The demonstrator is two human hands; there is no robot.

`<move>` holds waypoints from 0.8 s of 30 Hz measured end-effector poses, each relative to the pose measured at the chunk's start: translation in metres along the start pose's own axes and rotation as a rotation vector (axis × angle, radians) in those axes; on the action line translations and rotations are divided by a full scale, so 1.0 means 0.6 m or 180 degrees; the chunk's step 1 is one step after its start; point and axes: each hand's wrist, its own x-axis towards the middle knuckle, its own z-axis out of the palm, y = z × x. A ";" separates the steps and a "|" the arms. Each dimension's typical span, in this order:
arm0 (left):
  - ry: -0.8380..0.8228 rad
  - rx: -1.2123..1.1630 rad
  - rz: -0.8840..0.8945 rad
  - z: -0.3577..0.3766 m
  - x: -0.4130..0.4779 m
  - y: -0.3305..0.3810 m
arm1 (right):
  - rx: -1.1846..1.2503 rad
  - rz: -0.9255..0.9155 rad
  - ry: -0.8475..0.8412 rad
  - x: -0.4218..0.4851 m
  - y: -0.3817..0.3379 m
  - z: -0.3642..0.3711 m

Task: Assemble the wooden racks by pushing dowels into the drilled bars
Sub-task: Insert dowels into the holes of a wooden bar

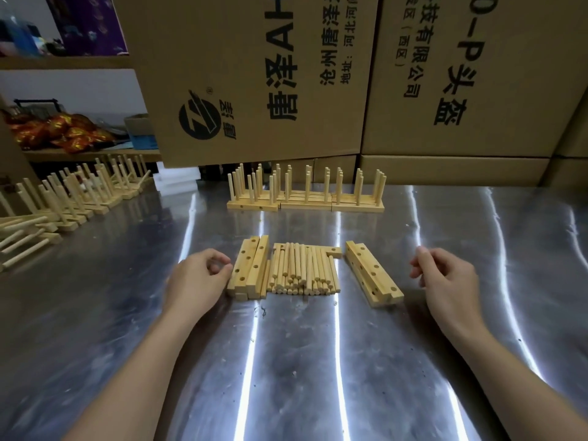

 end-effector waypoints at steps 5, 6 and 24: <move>-0.0081 -0.0253 -0.0081 -0.011 0.002 0.001 | 0.0038 0.0019 0.0068 0.001 0.000 0.002; -0.0116 -0.0212 -0.0082 -0.013 0.002 0.002 | 0.0035 -0.0018 0.0046 0.001 -0.001 0.004; 0.0544 -0.1491 -0.0570 -0.036 -0.001 0.019 | -0.0012 -0.0454 0.0072 0.004 -0.003 0.011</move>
